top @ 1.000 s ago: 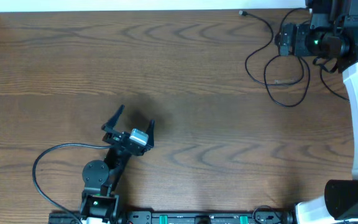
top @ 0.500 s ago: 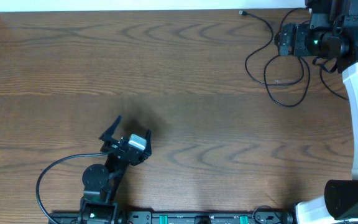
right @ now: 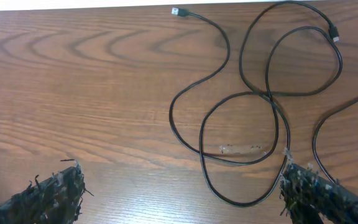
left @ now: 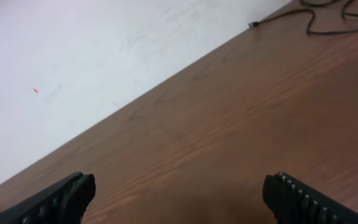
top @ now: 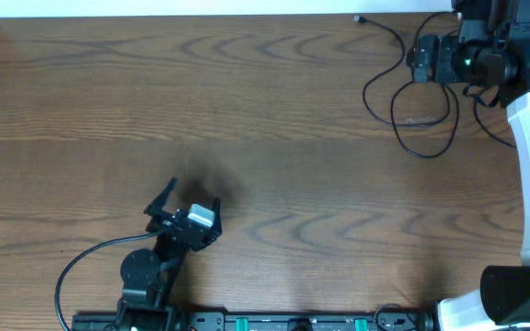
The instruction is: Untangle cables
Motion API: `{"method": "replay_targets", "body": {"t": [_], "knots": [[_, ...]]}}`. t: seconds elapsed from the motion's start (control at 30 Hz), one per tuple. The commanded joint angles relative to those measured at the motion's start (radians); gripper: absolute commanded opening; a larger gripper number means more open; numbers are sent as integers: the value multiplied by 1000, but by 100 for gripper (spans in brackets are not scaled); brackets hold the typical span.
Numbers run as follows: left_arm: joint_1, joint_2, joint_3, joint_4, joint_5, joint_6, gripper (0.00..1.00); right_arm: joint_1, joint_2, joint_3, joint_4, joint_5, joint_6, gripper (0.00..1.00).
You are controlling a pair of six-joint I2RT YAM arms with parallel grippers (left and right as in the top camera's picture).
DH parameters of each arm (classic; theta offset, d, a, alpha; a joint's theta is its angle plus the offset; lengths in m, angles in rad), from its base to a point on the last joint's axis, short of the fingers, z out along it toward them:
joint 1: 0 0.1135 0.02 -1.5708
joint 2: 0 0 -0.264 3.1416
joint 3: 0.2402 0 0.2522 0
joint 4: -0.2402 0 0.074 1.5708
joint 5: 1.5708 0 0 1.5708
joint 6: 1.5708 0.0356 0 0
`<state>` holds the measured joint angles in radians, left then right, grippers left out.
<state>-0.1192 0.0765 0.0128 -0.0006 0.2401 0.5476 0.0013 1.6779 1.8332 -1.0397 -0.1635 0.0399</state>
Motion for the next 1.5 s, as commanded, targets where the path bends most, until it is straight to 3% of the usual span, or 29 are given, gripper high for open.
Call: {"method": "replay_targets", "body": {"t": [0.0, 1.23, 1.37, 1.47], "knots": [[5, -25, -9, -51, 10, -8, 91, 6, -9, 4, -2, 0, -12, 99], [5, -76, -8, -50, 31, 26, 91, 7, -9, 4, -2, 0, -12, 99], [5, -76, -9, -51, -51, -80, 91, 7, -9, 4, -2, 0, -12, 99], [5, -76, -9, -71, -244, -325, 91, 8, -9, 4, -2, 0, -12, 99]]}}
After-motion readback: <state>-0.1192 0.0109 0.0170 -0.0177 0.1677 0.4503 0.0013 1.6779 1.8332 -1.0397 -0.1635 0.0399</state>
